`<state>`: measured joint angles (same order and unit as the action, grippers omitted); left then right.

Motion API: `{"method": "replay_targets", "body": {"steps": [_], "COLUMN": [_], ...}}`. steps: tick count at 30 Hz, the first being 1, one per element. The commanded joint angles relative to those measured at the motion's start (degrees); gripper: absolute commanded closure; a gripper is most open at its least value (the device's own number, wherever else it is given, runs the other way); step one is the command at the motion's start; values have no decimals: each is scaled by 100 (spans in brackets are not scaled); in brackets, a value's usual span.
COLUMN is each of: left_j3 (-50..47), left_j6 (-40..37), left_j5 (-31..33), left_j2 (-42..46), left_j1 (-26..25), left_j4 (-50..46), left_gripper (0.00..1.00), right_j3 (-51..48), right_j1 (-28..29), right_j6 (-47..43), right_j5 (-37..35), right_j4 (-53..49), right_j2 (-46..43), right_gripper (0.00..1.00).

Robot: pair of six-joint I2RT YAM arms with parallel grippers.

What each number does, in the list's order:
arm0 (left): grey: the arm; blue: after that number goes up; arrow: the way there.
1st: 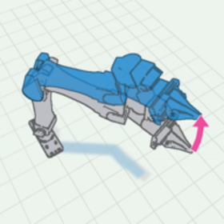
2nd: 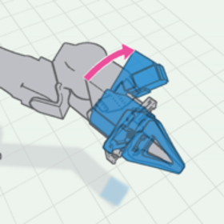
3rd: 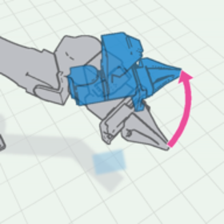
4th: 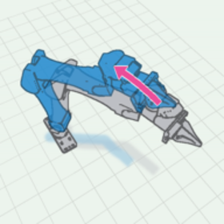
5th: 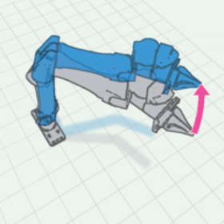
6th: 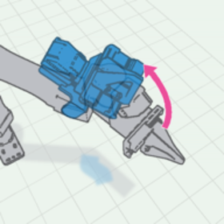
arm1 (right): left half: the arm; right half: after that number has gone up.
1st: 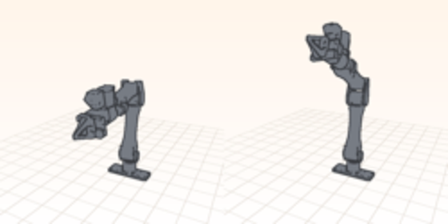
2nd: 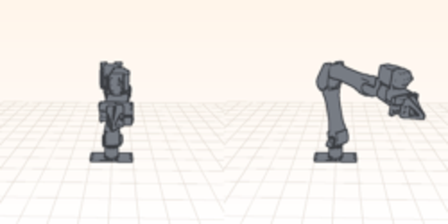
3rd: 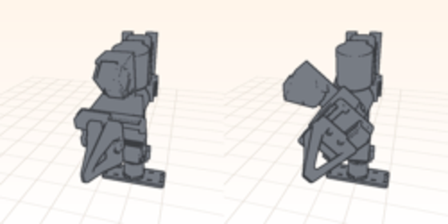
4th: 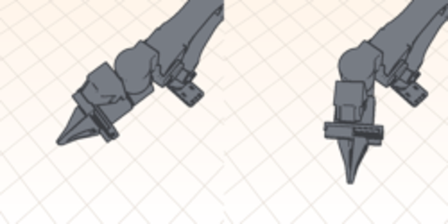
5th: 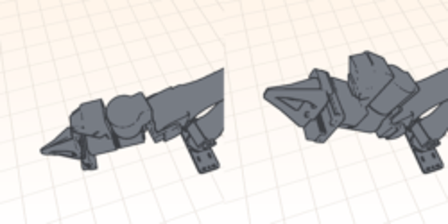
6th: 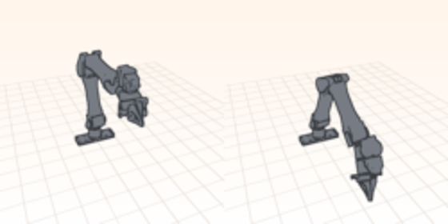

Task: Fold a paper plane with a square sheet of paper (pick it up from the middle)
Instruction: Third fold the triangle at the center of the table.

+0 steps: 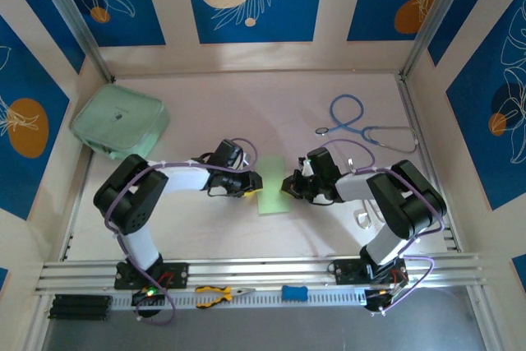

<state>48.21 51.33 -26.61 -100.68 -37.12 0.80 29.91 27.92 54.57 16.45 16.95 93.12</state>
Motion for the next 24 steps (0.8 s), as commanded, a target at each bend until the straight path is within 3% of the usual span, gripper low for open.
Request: {"method": "replay_targets", "body": {"steps": [1,16,24], "left_j3": [-71,-158,-250], "left_j6": [156,273,395], "left_j5": [-181,-79,-58], "left_j2": [-83,26,62], "left_j1": [29,27,28], "left_j4": [188,330,484], "left_gripper": [69,70,75], "right_j3": [-152,-152,-141], "right_j1": [126,124,130], "right_j6": [37,33,43], "right_j5": [-185,-212,-236], "right_j4": [-864,-908,-992], "right_j2": [138,79,39], "right_gripper": [96,96,96]}}
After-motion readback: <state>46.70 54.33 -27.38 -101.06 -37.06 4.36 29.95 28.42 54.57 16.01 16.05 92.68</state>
